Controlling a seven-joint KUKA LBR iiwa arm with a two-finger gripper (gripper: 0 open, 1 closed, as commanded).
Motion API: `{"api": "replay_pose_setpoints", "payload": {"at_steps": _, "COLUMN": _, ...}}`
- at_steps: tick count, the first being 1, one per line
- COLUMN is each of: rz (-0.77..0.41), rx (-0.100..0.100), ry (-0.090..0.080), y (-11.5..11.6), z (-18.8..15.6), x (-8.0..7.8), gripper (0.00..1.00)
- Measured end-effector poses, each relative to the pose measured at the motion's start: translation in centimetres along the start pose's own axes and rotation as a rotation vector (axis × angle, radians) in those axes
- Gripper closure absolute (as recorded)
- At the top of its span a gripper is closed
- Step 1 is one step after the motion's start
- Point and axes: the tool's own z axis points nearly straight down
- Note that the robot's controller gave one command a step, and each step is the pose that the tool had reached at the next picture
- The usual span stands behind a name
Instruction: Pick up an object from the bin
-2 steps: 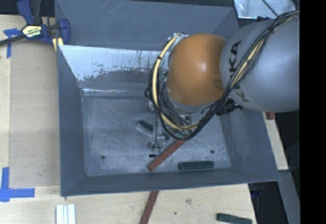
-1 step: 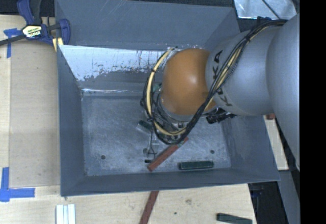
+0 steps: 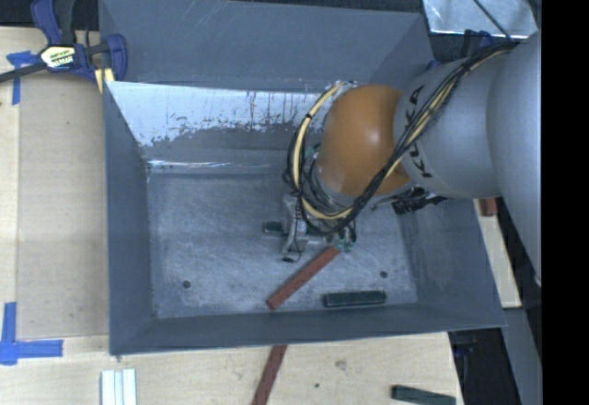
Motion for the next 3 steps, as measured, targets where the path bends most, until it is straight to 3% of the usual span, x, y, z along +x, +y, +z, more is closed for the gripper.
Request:
{"api": "replay_pose_setpoints", "payload": {"at_steps": 1, "rz": 0.001, "rx": 0.000, "ry": 0.000, "y": 0.0, "z": 0.0, "x": 0.0, "gripper": 1.00}}
{"api": "replay_pose_setpoints", "payload": {"at_steps": 2, "rz": -0.031, "rx": 0.003, "ry": 0.012, "y": -0.4, "z": -4.2, "x": 0.7, "gripper": 1.00}}
{"api": "replay_pose_setpoints", "payload": {"at_steps": 3, "rz": -0.035, "rx": 0.003, "ry": 0.007, "y": -0.2, "z": -11.8, "x": -0.5, "gripper": 1.00}}
